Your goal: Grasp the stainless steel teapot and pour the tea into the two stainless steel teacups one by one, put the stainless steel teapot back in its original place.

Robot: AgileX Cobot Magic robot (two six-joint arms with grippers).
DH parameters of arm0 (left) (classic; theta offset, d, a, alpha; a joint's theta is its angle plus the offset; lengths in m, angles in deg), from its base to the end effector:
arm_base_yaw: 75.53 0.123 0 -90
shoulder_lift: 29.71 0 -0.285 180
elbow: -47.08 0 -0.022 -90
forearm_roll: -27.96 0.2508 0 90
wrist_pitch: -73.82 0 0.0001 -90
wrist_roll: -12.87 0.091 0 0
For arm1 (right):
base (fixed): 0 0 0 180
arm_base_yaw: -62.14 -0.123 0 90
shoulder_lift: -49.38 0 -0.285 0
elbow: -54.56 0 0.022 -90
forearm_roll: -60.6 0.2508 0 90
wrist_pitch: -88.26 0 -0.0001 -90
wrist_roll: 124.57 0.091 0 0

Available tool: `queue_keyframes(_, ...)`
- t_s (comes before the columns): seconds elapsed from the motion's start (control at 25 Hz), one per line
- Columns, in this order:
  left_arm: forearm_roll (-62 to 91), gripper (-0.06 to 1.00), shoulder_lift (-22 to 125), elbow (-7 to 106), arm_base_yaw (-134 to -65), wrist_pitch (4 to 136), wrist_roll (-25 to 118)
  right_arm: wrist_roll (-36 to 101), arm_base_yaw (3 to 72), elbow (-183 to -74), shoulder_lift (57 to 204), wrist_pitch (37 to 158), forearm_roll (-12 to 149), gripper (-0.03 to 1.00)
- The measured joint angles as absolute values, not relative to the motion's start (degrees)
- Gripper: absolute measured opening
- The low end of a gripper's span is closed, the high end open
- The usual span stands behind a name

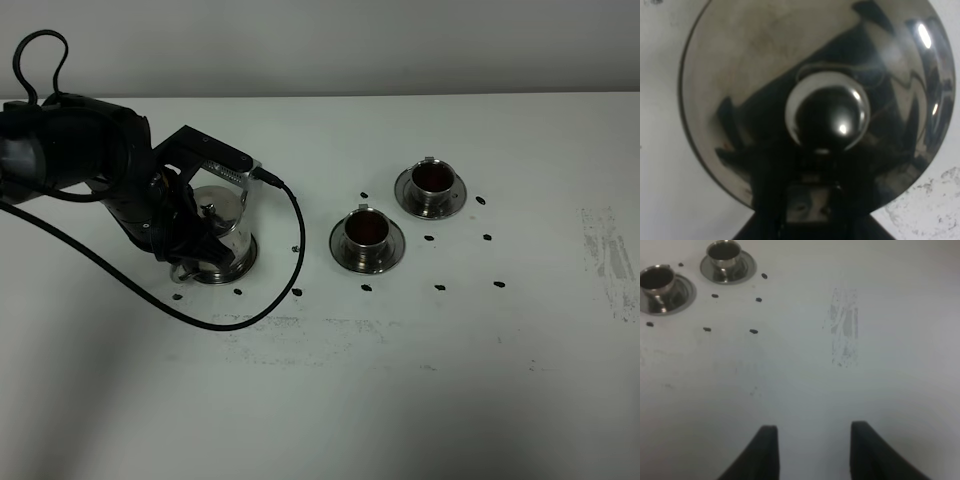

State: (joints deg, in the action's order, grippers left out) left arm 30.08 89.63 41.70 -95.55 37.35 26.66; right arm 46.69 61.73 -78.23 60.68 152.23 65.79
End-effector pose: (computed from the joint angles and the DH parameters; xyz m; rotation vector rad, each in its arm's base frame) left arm 0.3649 -0.1308 0.1605 0.8529 2.6799 0.0125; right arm -0.0006 0.0074 0.2799 -0.1755 2.1268 0.0248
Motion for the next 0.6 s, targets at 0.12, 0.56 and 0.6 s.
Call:
queue_keyframes(0.12, 30.1, 0.18, 89.6, 41.7, -95.5, 37.4, 26.7, 46.7, 61.7, -78.2, 60.7, 152.2, 65.8, 0.33)
queue_keyframes(0.56, 29.6, 0.18, 89.6, 41.7, -96.1, 37.2, 26.9, 46.7, 61.7, -78.2, 60.7, 152.2, 65.8, 0.33)
queue_keyframes(0.6, 29.3, 0.18, 89.6, 41.7, -96.1, 36.8, 27.4, 46.7, 61.7, -78.2, 60.7, 152.2, 65.8, 0.33)
